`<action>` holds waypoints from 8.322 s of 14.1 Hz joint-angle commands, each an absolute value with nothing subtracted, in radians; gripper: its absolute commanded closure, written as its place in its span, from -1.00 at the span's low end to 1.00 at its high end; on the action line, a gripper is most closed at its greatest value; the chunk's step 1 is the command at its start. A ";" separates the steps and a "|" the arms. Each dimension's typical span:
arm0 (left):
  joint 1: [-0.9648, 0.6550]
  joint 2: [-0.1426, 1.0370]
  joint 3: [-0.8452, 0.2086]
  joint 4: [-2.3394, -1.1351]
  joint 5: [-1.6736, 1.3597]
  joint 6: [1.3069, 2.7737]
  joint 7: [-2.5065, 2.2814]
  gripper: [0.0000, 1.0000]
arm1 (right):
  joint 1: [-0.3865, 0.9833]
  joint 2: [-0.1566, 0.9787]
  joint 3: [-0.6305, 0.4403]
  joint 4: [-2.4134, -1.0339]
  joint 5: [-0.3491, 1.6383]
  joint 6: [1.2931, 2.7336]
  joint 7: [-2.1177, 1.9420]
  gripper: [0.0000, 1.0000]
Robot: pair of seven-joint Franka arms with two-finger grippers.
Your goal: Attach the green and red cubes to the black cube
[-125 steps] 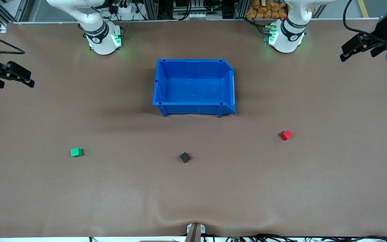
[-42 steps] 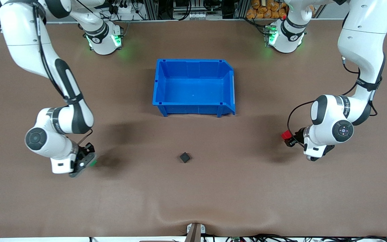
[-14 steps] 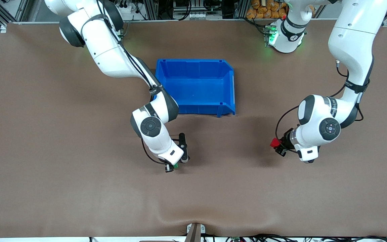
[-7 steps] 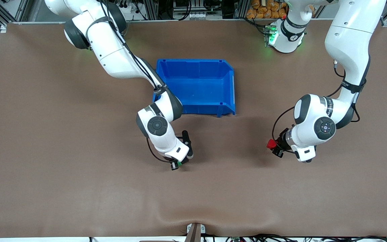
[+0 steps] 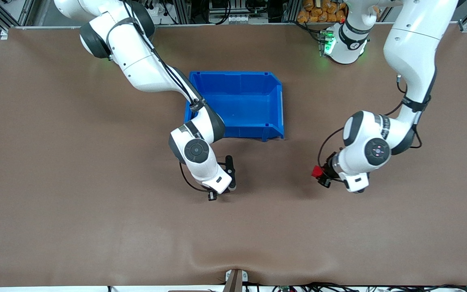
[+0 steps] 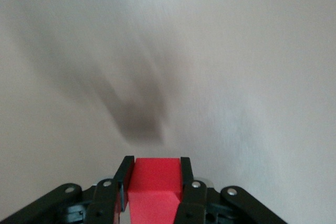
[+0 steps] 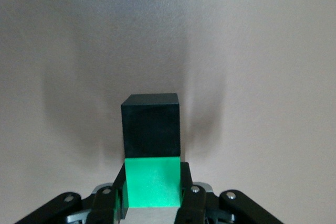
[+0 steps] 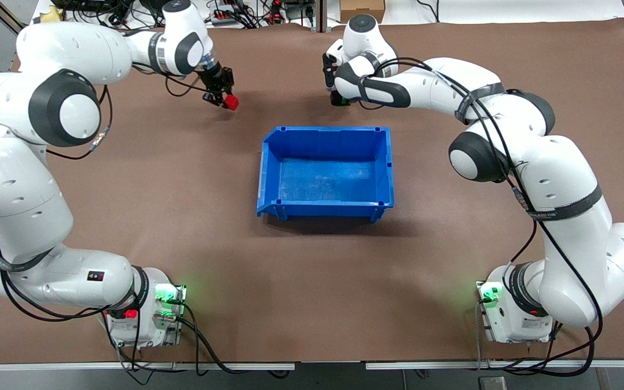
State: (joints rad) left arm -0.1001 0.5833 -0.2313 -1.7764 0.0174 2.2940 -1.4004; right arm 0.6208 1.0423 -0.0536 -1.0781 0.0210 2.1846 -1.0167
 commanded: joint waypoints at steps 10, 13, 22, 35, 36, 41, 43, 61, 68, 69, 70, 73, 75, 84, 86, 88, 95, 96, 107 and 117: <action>-0.186 0.638 -0.296 -1.617 -0.072 2.200 -1.407 1.00 | 0.621 0.968 -0.058 -1.088 0.054 1.984 -0.845 -1.00; -0.202 0.658 -0.296 -1.589 -0.080 2.200 -1.426 1.00 | 0.595 0.910 -0.064 -1.089 0.055 1.901 -0.761 -1.00; -0.282 0.693 -0.285 -1.517 -0.104 2.210 -1.578 1.00 | 0.557 0.827 -0.372 -1.091 0.057 1.783 -0.480 -1.00; -0.541 0.886 -0.074 -1.303 -0.104 2.264 -1.773 1.00 | 0.266 0.347 -0.333 -1.453 0.133 1.766 -0.198 -1.00; -0.546 0.896 -0.071 -1.296 -0.106 2.266 -1.778 1.00 | 0.205 0.306 -0.269 -1.466 0.130 1.732 -0.186 -1.00; -0.569 0.955 -0.071 -1.243 -0.107 2.324 -1.837 1.00 | 0.066 0.079 -0.141 -1.580 0.083 1.600 -0.167 -1.00; -0.571 0.986 -0.072 -1.198 -0.109 2.339 -1.893 1.00 | 0.020 0.017 -0.095 -1.600 0.049 1.544 -0.164 -1.00; -0.621 1.011 -0.077 -1.173 -0.137 2.363 -2.033 -1.00 | 0.008 -0.081 -0.015 -1.583 0.015 1.427 -0.043 -1.00; -0.555 0.815 -0.080 -1.192 -0.129 2.148 -1.724 -1.00 | 0.008 -0.069 -0.015 -1.580 0.031 1.424 -0.037 -1.00; -0.552 0.778 -0.078 -1.204 -0.129 2.093 -1.638 -1.00 | 0.008 -0.068 -0.015 -1.582 0.031 1.430 -0.037 -1.00; -0.536 0.744 -0.078 -1.204 -0.129 2.036 -1.582 -1.00 | 0.006 -0.064 -0.015 -1.582 0.031 1.440 -0.034 -1.00; -0.474 0.629 -0.078 -1.218 -0.127 1.877 -1.384 -1.00 | 0.005 -0.063 -0.015 -1.582 0.032 1.442 -0.032 -1.00; -0.443 0.563 -0.078 -1.224 -0.127 1.787 -1.243 -1.00 | -0.003 -0.063 -0.017 -1.580 0.034 1.466 -0.029 -1.00; -0.235 0.295 -0.078 -1.226 -0.080 1.465 -0.903 -1.00 | -0.008 -0.031 -0.018 -1.569 0.034 1.514 -0.028 -1.00; -0.201 0.261 -0.072 -1.229 -0.071 1.425 -0.775 -1.00 | -0.008 -0.031 -0.018 -1.571 0.035 1.514 -0.028 -1.00; -0.151 0.229 -0.075 -1.229 -0.066 1.405 -0.624 -1.00 | -0.008 -0.031 -0.018 -1.571 0.034 1.506 -0.028 -1.00; -0.037 0.105 -0.103 -1.333 -0.032 1.367 -0.388 -1.00 | -0.008 -0.031 -0.018 -1.569 0.035 1.506 -0.028 -1.00; -0.014 0.069 -0.109 -1.376 -0.029 1.368 -0.362 -1.00 | -0.008 -0.031 -0.018 -1.569 0.034 1.508 -0.028 -1.00; 0.032 -0.265 -0.132 -1.763 0.029 1.522 -0.178 -1.00 | -0.008 -0.031 -0.018 -1.569 0.034 1.509 -0.028 -1.00; 0.049 -0.187 -0.124 -1.655 0.038 1.508 -0.164 -1.00 | -0.009 -0.031 -0.018 -1.569 0.034 1.509 -0.028 -1.00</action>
